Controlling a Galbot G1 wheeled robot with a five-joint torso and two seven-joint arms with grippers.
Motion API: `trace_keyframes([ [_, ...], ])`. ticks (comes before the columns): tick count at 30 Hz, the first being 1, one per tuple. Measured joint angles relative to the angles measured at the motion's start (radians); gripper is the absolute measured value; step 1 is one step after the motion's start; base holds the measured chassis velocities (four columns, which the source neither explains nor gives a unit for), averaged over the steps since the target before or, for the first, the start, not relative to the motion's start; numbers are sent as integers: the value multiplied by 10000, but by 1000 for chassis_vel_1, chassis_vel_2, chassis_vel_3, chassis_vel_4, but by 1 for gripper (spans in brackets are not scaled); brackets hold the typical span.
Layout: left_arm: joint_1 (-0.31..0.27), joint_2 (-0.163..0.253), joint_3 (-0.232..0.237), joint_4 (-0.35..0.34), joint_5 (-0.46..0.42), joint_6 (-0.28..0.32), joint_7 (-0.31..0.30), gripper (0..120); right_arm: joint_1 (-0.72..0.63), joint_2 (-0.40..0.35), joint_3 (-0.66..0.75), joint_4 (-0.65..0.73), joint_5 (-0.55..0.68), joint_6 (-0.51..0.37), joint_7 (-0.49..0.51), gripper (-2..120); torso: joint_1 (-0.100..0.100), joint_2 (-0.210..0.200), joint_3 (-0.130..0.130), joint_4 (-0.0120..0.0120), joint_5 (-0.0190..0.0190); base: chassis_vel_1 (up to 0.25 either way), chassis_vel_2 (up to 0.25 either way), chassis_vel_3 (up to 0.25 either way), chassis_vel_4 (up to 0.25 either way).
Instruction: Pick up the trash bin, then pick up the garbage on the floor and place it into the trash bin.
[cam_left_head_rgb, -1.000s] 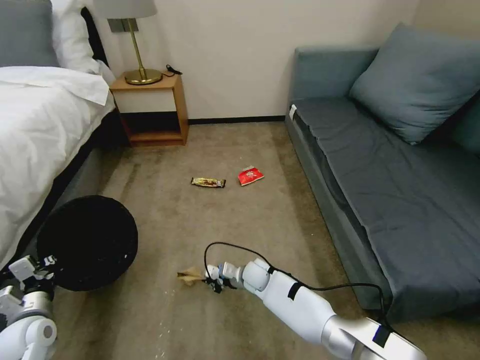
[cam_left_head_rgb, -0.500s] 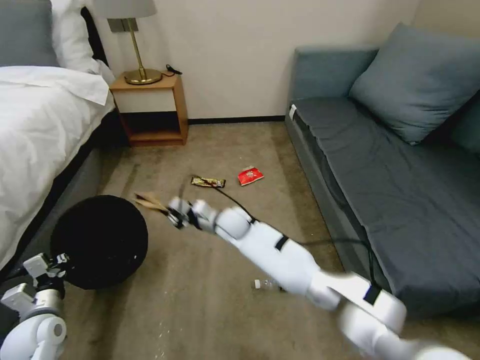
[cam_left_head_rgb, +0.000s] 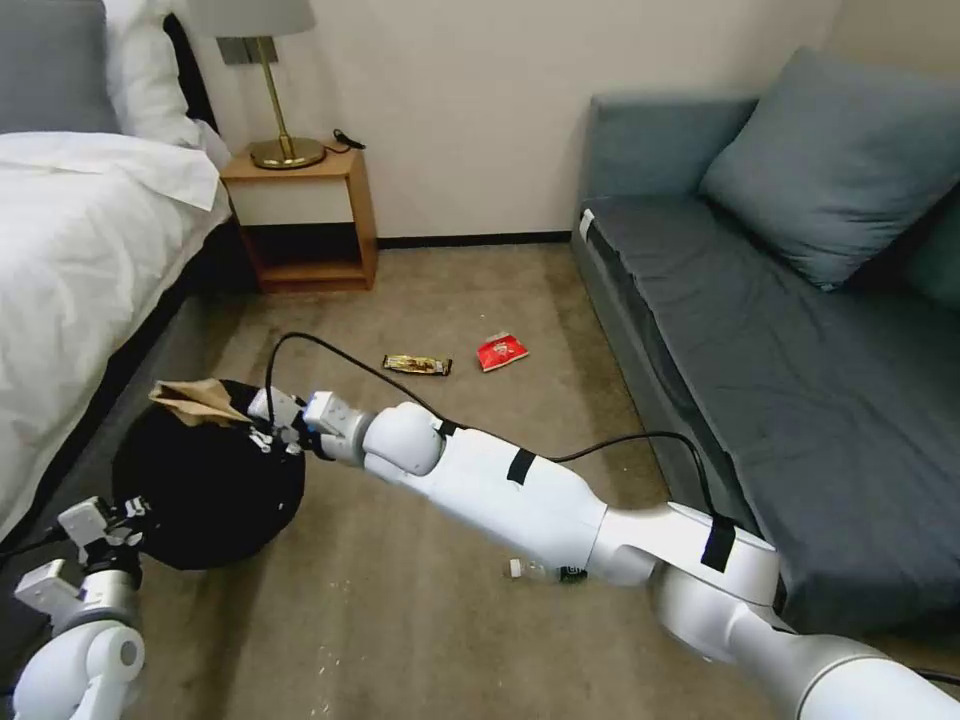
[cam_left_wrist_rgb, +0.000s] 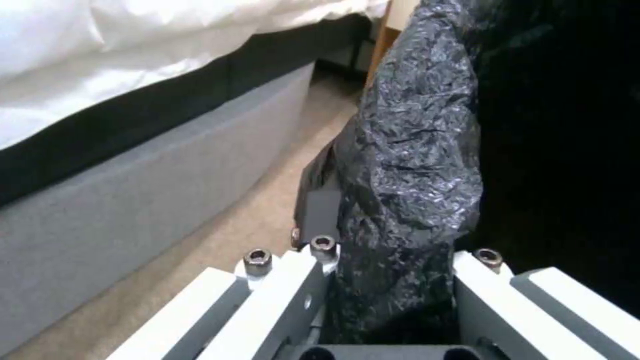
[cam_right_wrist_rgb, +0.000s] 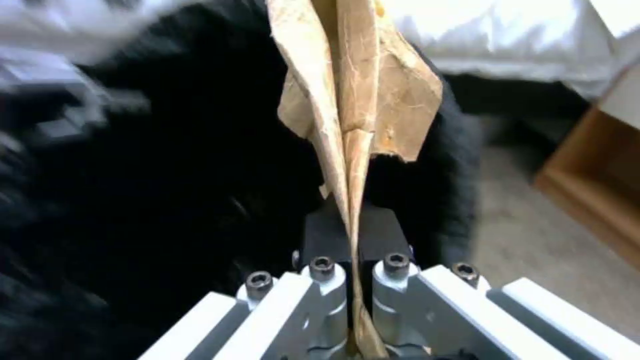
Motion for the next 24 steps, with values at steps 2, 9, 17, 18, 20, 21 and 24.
trace_keyframes([
  [2, 9, -46, 3, -11, 1, -29, 62, 3, 17, -3, -52, -369, -48, 88, 169, 0, 0, 0, 0, 1, 1, 0, 0, 0, 0],
  [9, 7, -154, 57, 61, 105, -60, 213, 3, 5, -13, -303, -501, -53, 227, 582, 0, 0, 0, 0, 2, 2, 0, 0, 0, 0],
  [17, -799, -164, 699, 1195, 308, -57, 258, 3, -56, -18, -351, 235, 306, -18, 750, 0, 0, 0, 0, 3, 0, 0, 0, 0, 0],
  [18, -912, -176, 815, 1251, 309, -41, 254, 3, -56, -19, -370, 344, 360, -48, 772, 0, 0, 0, 0, 3, 1, 0, 0, 0, 0],
  [20, -1058, -192, 955, 1312, 307, -24, 253, 3, -60, -20, -395, 455, 410, -79, 801, 0, 0, 0, -1, 3, 1, 0, 0, 0, 0],
  [21, -1190, -211, 1081, 1377, 306, -12, 253, 3, -80, -20, -412, 528, 459, -94, 816, 0, 1, 0, 0, 3, 1, 0, 0, 0, 0],
  [24, -1466, -264, 1384, 1524, 306, 0, 253, 3, -123, -21, -424, 582, 583, -104, 863, 0, 0, 0, 0, 3, 1, 0, 0, 0, 0],
])
